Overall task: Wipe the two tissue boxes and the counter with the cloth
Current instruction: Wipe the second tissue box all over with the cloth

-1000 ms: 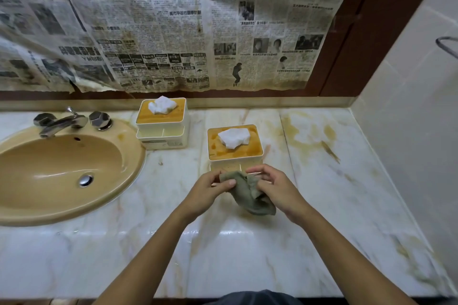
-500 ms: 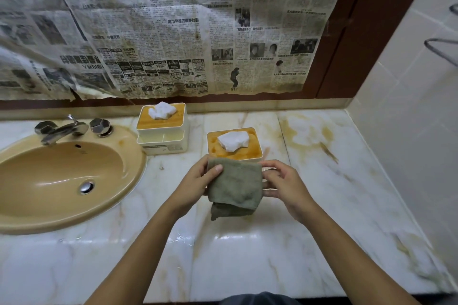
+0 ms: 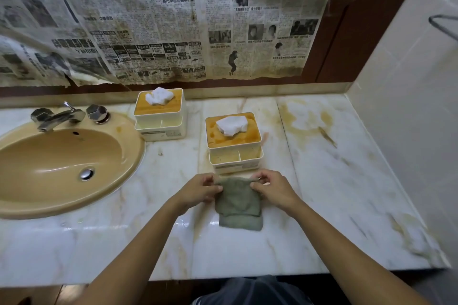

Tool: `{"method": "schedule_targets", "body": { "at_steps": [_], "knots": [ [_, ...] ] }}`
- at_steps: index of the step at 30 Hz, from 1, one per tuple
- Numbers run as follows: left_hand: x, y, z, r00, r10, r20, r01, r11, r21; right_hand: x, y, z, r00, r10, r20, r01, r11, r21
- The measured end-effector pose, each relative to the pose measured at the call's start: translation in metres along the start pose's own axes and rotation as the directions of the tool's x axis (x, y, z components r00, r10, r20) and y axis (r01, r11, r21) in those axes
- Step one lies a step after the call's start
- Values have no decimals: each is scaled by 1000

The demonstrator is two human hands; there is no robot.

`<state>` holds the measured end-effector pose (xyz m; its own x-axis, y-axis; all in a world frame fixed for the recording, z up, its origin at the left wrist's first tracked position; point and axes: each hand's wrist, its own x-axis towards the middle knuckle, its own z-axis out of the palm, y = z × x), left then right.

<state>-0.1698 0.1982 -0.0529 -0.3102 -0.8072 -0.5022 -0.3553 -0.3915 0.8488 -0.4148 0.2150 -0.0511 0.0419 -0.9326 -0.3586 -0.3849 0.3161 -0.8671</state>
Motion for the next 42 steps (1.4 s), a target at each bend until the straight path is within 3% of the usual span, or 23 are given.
{"method": "schedule_targets", "body": {
  "at_steps": [5, 9, 11, 13, 18, 20, 23, 25, 28, 31, 36, 39, 42],
  "knots": [
    [1, -8, -6, 946, 272, -176, -219, 937, 273, -8, 2, -1, 959, -283, -15, 278, 949, -151],
    [-7, -25, -10, 944, 330, -20, -290, 854, 432, -13, 26, -9, 925, -348, 152, 379, 854, -356],
    [-7, -31, -8, 952, 303, 38, -280, 818, 502, -17, 36, -13, 929, -274, 251, 359, 836, -416],
    [-8, -35, -4, 954, 299, -12, -257, 840, 477, -21, 40, -12, 935, -228, 273, 329, 844, -423],
    [0, -41, 12, 934, 275, -229, -143, 872, 467, -11, 34, 9, 977, -214, 24, 200, 861, -468],
    [5, -43, 19, 940, 265, -217, -104, 825, 556, -5, 32, 17, 989, -143, 25, 130, 791, -597],
    [6, -45, 23, 943, 280, -182, -113, 779, 617, -5, 32, 25, 986, -154, 63, 154, 701, -696],
    [4, -45, 19, 947, 272, -170, -125, 802, 585, -10, 32, 23, 981, -175, 86, 190, 763, -618],
    [-3, -38, 6, 976, 196, -95, -148, 915, 375, -18, 22, 13, 976, -162, 144, 198, 934, -298],
    [-7, -24, -13, 979, 184, -84, -165, 967, 195, -20, -3, 4, 963, -259, 81, 267, 956, -118],
    [9, 6, -40, 868, 245, -432, -213, 969, 122, -9, -53, -5, 862, -507, -13, 491, 840, -233],
    [25, 31, -47, 852, 208, -480, -236, 972, 2, 8, -74, 0, 752, -658, -38, 602, 710, -366],
    [42, 46, -49, 880, 155, -448, -214, 973, -84, 25, -81, 12, 727, -686, -30, 610, 667, -428]
  ]
}}
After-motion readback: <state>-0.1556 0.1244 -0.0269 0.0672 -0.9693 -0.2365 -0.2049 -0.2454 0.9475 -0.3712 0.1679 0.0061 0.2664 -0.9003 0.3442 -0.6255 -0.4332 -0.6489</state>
